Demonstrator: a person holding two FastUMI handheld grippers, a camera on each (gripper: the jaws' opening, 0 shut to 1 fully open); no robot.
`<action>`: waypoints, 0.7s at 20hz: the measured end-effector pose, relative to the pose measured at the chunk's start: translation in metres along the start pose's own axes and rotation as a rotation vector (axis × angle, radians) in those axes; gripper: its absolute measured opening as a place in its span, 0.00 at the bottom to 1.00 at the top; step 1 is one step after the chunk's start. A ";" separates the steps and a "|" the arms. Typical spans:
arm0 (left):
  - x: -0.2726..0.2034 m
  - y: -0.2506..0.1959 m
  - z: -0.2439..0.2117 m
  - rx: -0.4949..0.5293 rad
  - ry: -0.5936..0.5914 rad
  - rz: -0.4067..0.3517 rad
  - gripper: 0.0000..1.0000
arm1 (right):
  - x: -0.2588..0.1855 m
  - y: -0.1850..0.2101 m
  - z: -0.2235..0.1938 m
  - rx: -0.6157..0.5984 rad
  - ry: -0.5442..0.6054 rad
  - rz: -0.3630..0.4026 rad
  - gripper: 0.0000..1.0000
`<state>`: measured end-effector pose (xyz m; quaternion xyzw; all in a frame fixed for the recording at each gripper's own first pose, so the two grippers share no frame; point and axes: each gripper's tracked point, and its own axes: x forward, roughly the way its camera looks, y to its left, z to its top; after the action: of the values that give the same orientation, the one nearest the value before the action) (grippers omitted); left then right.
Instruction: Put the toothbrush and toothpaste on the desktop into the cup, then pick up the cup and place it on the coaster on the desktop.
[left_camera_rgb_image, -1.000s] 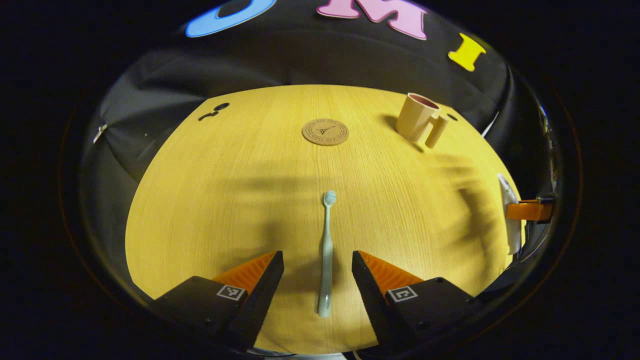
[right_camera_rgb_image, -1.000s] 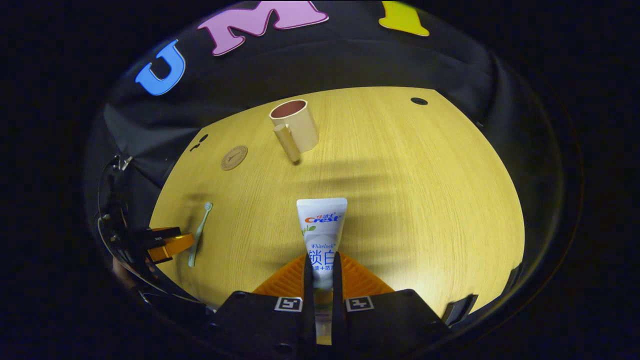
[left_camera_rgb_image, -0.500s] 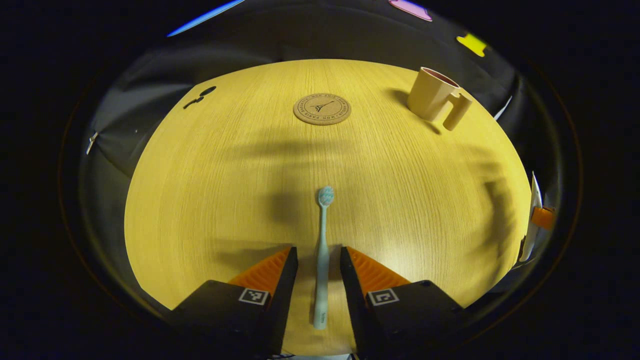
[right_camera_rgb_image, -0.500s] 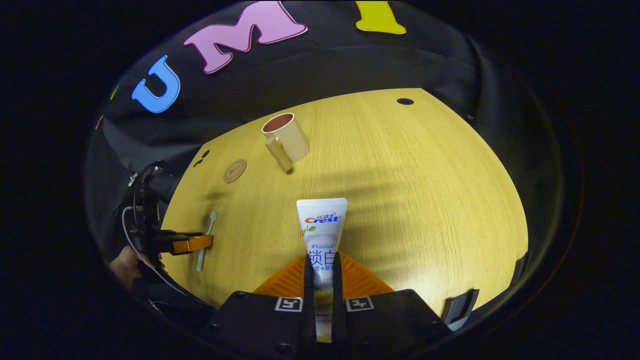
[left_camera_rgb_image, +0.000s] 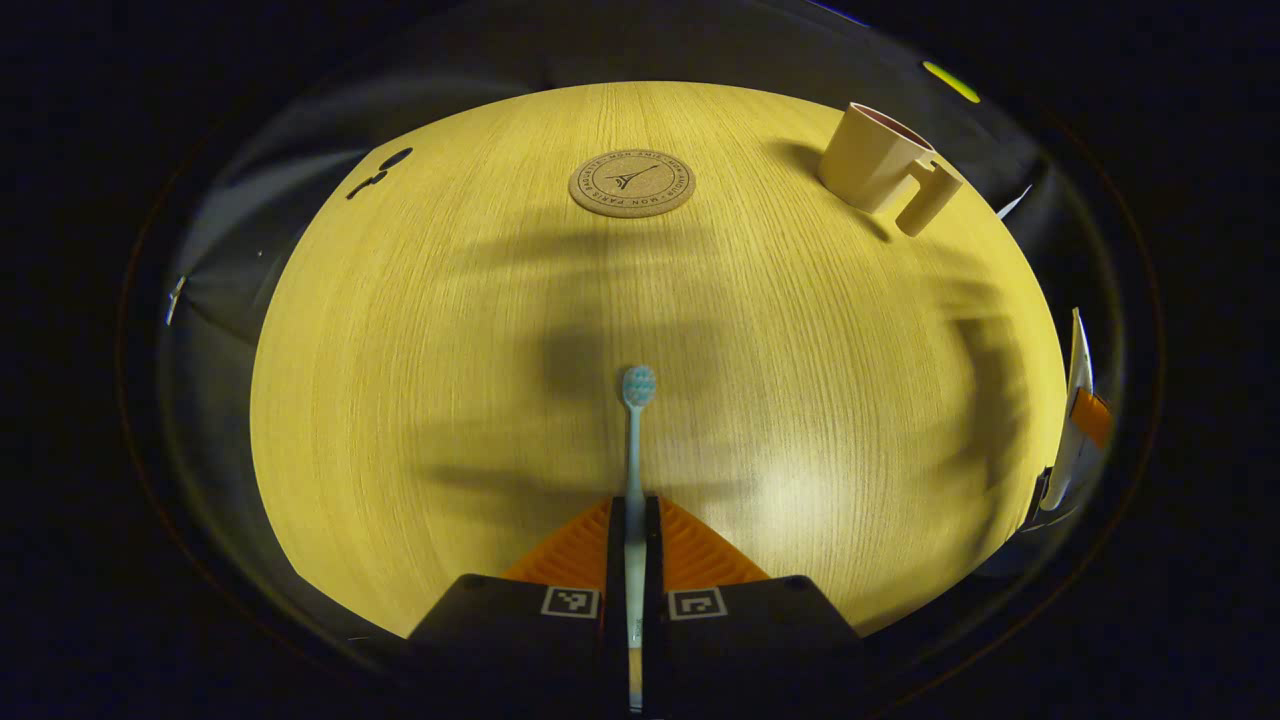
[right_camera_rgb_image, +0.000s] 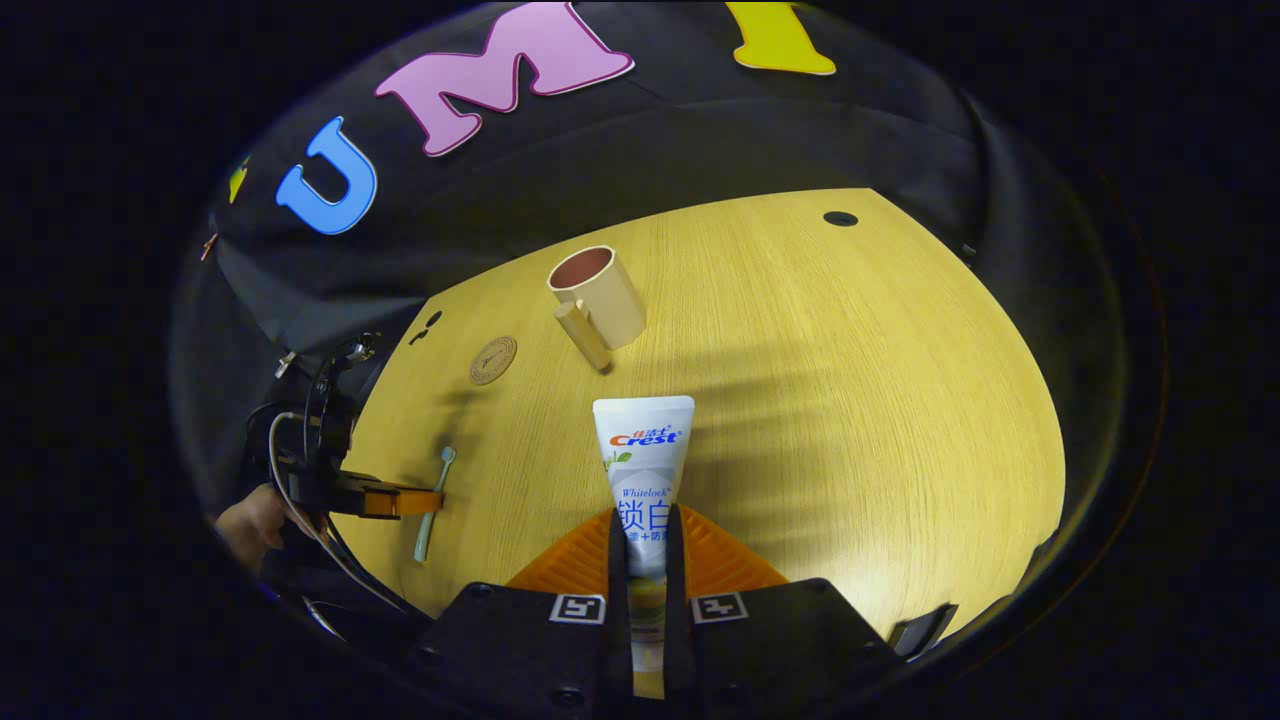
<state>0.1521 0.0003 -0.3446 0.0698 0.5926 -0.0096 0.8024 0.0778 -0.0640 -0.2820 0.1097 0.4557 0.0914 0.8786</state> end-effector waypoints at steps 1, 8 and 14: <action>-0.001 -0.002 -0.001 -0.001 -0.004 -0.010 0.09 | 0.001 0.001 0.004 -0.006 -0.006 0.004 0.16; -0.007 -0.015 -0.003 -0.069 -0.085 -0.074 0.06 | -0.002 0.014 0.054 -0.045 -0.093 0.031 0.16; -0.035 -0.026 0.010 -0.093 -0.210 -0.111 0.06 | -0.012 0.026 0.119 -0.077 -0.221 0.051 0.16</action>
<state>0.1490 -0.0288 -0.3111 -0.0016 0.5083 -0.0339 0.8605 0.1671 -0.0553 -0.1983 0.0968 0.3493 0.1188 0.9244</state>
